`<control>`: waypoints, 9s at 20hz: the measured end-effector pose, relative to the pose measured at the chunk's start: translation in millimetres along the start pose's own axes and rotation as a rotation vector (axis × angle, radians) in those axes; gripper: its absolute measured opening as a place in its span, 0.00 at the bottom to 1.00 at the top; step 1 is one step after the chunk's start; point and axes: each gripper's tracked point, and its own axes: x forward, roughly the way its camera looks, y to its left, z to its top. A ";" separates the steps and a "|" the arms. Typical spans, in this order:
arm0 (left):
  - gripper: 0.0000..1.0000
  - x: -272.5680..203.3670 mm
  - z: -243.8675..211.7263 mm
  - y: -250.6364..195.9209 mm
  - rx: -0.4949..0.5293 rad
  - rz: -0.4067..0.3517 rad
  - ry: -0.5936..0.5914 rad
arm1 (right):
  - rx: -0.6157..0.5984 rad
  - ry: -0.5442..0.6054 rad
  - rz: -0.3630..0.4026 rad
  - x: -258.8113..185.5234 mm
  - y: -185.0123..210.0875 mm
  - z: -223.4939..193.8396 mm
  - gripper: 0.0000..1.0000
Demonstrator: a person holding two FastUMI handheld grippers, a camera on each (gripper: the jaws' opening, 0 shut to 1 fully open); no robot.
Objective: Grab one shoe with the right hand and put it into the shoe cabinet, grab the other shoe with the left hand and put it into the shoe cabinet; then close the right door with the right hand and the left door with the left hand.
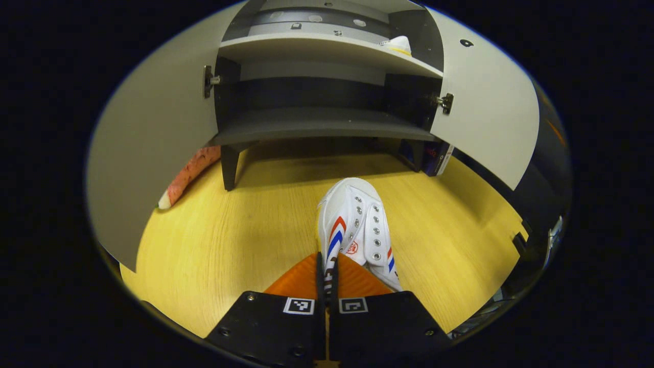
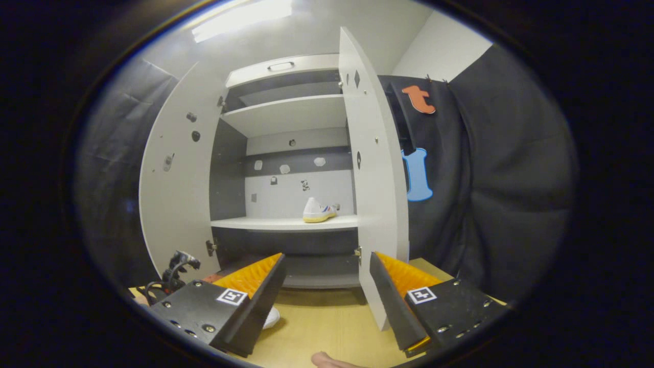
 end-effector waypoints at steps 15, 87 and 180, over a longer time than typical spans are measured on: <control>0.03 -80.5 211.6 -16.3 0.019 0.047 -0.460 | 0.040 0.024 0.068 4.0 4.4 -14.7 0.98; 1.00 -105.3 164.3 -23.6 0.104 -0.076 -0.514 | -0.075 0.044 -0.272 56.6 -275.1 157.2 0.98; 0.85 -282.4 315.3 173.9 0.036 0.320 -0.631 | 0.054 0.058 -0.079 -135.9 -25.9 47.9 0.98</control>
